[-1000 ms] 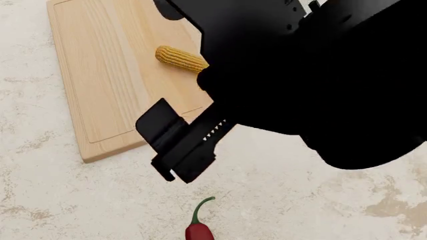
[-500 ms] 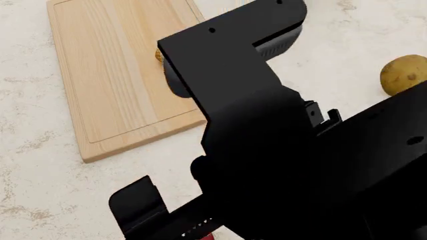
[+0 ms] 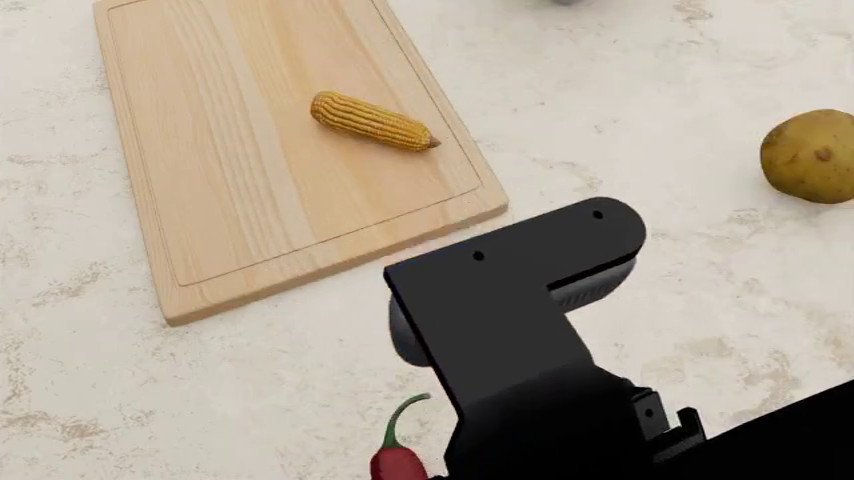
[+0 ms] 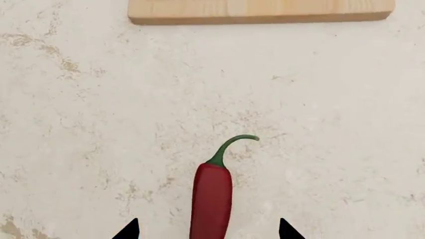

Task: Clear the non-vegetable object off the cutting board and place the vegetables onto it.

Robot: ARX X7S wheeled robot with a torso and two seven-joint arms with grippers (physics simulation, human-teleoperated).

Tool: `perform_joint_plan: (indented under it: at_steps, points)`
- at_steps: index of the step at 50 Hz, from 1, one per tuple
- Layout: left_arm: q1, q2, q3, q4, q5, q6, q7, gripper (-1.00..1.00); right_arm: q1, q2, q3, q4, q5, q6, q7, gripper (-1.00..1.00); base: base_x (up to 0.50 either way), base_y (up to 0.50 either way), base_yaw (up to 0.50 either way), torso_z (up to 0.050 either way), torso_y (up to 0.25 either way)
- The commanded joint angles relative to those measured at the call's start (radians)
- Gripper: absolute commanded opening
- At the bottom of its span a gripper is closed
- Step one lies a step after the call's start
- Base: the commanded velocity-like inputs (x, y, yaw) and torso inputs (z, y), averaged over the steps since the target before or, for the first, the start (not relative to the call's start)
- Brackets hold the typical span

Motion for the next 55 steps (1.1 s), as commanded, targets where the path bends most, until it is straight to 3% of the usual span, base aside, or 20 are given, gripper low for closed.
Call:
perform_joint_plan:
  at_steps: [1,10,28,29,37,45,55]
  points:
    - [0.008,0.019,-0.028,-0.003,0.008,0.008,0.024,1.0,-0.067,0.016,0.01,-0.009,-0.093,0.0,-0.069,1.0,0.0,0.0,0.0,0.0,0.0]
    - [0.01,0.016,-0.025,0.0,0.008,0.006,0.022,1.0,-0.17,0.017,0.009,0.007,-0.212,-0.016,-0.171,1.0,0.0,0.0,0.0,0.0,0.0]
    - [0.005,0.012,-0.027,0.012,0.001,-0.006,0.016,1.0,-0.253,0.057,-0.005,-0.011,-0.279,-0.047,-0.205,1.0,0.0,0.0,0.0,-0.001,-0.001]
    - [0.004,0.012,-0.026,0.009,0.002,-0.004,0.017,1.0,-0.255,0.061,-0.004,-0.012,-0.284,-0.049,-0.205,-1.0,0.0,0.0,0.0,0.0,-0.011]
    - [-0.004,0.008,-0.028,0.012,-0.001,-0.009,0.015,1.0,-0.246,0.054,-0.004,-0.011,-0.275,-0.041,-0.196,-1.0,0.0,0.0,0.0,-0.003,-0.005]
    - [0.003,0.007,-0.031,0.022,-0.006,-0.011,0.013,1.0,-0.035,-0.042,0.028,0.102,-0.146,0.091,-0.147,-1.0,0.0,0.0,0.0,-0.001,-0.003]
    - [0.006,0.005,-0.029,0.018,-0.006,-0.007,0.013,1.0,0.031,-0.138,0.045,0.226,-0.161,0.19,-0.209,-1.0,0.0,0.0,0.0,0.0,0.0]
